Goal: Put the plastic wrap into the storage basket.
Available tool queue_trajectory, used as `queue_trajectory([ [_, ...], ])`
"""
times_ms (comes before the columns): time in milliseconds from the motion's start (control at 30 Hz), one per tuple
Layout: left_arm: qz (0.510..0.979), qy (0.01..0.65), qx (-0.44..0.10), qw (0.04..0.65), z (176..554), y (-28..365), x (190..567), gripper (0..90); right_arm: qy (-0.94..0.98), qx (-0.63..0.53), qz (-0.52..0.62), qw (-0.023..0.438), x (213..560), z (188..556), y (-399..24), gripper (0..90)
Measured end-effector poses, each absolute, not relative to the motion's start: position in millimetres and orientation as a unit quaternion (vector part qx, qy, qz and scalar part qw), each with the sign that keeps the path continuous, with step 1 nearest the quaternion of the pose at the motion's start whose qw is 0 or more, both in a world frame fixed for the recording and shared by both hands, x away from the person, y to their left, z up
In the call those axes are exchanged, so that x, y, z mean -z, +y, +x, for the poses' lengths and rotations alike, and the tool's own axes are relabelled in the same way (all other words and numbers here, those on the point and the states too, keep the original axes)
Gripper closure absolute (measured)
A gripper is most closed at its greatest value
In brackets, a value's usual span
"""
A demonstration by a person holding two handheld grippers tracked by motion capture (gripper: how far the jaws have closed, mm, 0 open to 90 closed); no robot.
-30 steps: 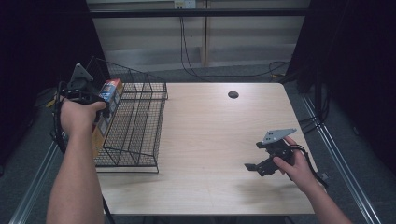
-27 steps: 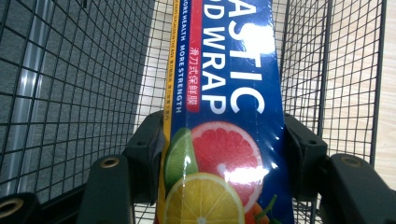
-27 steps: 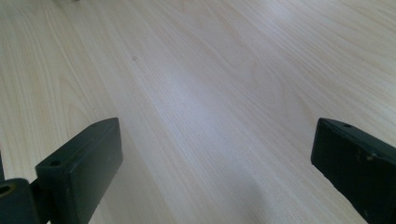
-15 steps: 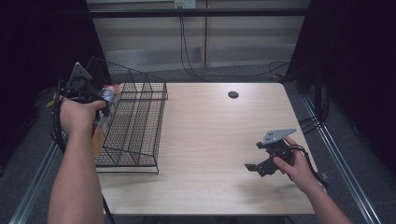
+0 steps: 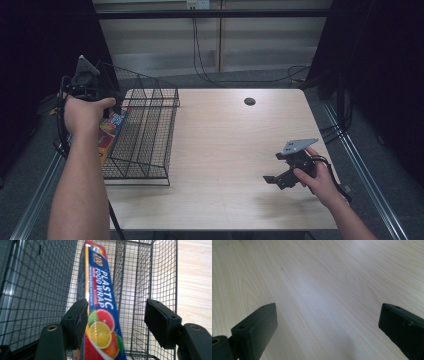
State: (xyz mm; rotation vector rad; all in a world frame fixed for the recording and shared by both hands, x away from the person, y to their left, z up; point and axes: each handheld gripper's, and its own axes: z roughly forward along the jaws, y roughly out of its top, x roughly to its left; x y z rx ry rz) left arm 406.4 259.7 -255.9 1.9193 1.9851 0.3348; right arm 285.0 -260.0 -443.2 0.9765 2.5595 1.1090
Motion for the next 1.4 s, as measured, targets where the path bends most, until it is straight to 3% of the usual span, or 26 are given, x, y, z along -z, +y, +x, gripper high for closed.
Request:
queue_trajectory([
  [367,0.689,0.686,-0.106,0.208,413,236,260,26.6,0.859,-0.375,0.336,0.095,443,282,-264,2.2],
  [1400,0.754,0.597,-0.065,0.265,413,168,280,16.7,0.861,-0.369,0.336,0.099,445,277,-263,2.2],
])
